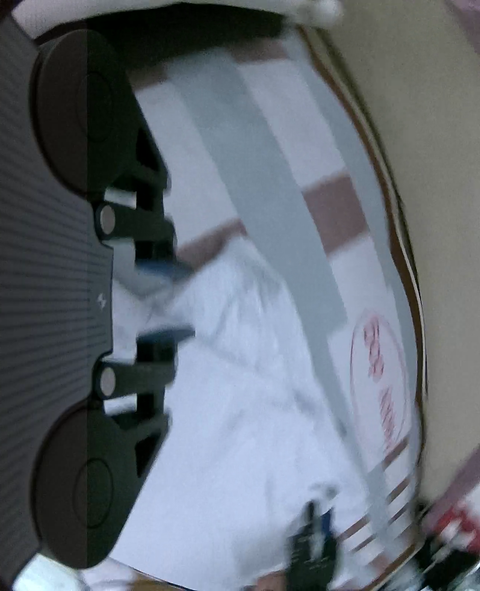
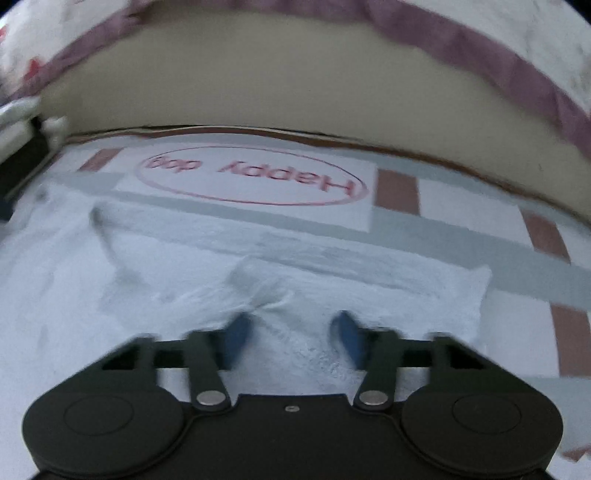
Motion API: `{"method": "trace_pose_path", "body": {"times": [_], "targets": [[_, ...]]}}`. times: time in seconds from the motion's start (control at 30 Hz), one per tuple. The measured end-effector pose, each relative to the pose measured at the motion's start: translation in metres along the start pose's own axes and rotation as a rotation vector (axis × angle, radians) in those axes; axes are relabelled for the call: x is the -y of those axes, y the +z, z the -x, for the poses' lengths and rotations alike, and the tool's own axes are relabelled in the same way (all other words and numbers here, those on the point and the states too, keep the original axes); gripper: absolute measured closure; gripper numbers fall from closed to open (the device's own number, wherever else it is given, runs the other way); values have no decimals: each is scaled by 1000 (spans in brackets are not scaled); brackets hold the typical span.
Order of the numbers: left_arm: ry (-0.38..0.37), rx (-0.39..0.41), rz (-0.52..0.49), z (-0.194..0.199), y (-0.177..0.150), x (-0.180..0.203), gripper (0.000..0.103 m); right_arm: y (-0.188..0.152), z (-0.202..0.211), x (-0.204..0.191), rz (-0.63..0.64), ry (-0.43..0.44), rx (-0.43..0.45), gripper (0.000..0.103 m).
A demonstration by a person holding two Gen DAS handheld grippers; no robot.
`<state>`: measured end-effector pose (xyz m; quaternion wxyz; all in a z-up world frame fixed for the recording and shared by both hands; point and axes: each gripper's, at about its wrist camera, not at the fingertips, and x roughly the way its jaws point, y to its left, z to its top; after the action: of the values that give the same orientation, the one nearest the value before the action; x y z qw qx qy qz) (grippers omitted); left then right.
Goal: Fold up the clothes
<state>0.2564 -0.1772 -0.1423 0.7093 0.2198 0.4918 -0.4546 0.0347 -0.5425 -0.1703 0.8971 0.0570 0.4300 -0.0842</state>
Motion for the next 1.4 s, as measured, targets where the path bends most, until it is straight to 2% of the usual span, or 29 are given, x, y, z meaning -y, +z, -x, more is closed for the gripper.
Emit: {"method": "trace_pose_path", "body": {"times": [0.07,0.13,0.17,0.27,0.33,0.4,0.47,0.53,0.6,0.63,0.67,0.7,0.77,0.83,0.93,1.13,1.17,1.2,1.23,1.27,1.3,1.37,1.4], "targets": [[3,30,-62,-8,-2,19,53,-5,10,-4,23,3,44,96],[32,72,-71,-17,-3,33,47,-8,21,-5,2,-11,97,96],[60,90,-61,-24,-3,39,43,-10,24,-4,-21,-18,116,97],[108,125,-17,-36,3,46,43,-13,32,-7,-41,-41,157,97],[114,113,13,-44,4,50,35,-14,36,-9,-55,-58,177,97],[110,55,45,-55,4,51,11,-14,39,-11,-76,-66,188,97],[148,63,-17,-56,-1,66,11,-15,42,-14,-97,-74,199,97],[123,82,-26,-52,-5,75,33,-19,42,-14,-123,-77,201,97],[143,87,-2,-46,-6,79,74,-26,42,-15,-146,-84,210,97],[160,78,13,-44,-6,81,80,-29,45,-14,-163,-84,225,97],[177,66,40,-41,-5,82,92,-32,48,-13,-179,-81,242,97],[193,54,70,-38,-4,83,99,-34,51,-13,-191,-78,260,97],[218,63,93,-30,-3,88,99,-37,59,-14,-209,-72,301,97],[256,108,73,-20,0,95,99,-37,66,-15,-228,-74,333,97],[279,178,113,-4,12,94,99,-30,73,-15,-247,-100,369,97],[383,281,118,-3,53,99,99,9,71,7,-331,-206,416,99],[402,291,122,-7,60,99,96,17,66,12,-339,-223,400,99],[426,274,133,-16,64,99,87,23,59,15,-333,-252,365,99],[452,250,146,-26,68,98,83,28,51,18,-321,-287,320,98],[507,218,158,-36,69,99,71,32,42,20,-309,-323,274,97],[558,210,151,-41,65,103,68,35,37,22,-305,-361,229,94],[636,215,116,-45,52,116,64,26,44,28,-364,-401,177,76],[653,218,94,-43,42,125,57,16,54,32,-423,-373,176,59]]}}
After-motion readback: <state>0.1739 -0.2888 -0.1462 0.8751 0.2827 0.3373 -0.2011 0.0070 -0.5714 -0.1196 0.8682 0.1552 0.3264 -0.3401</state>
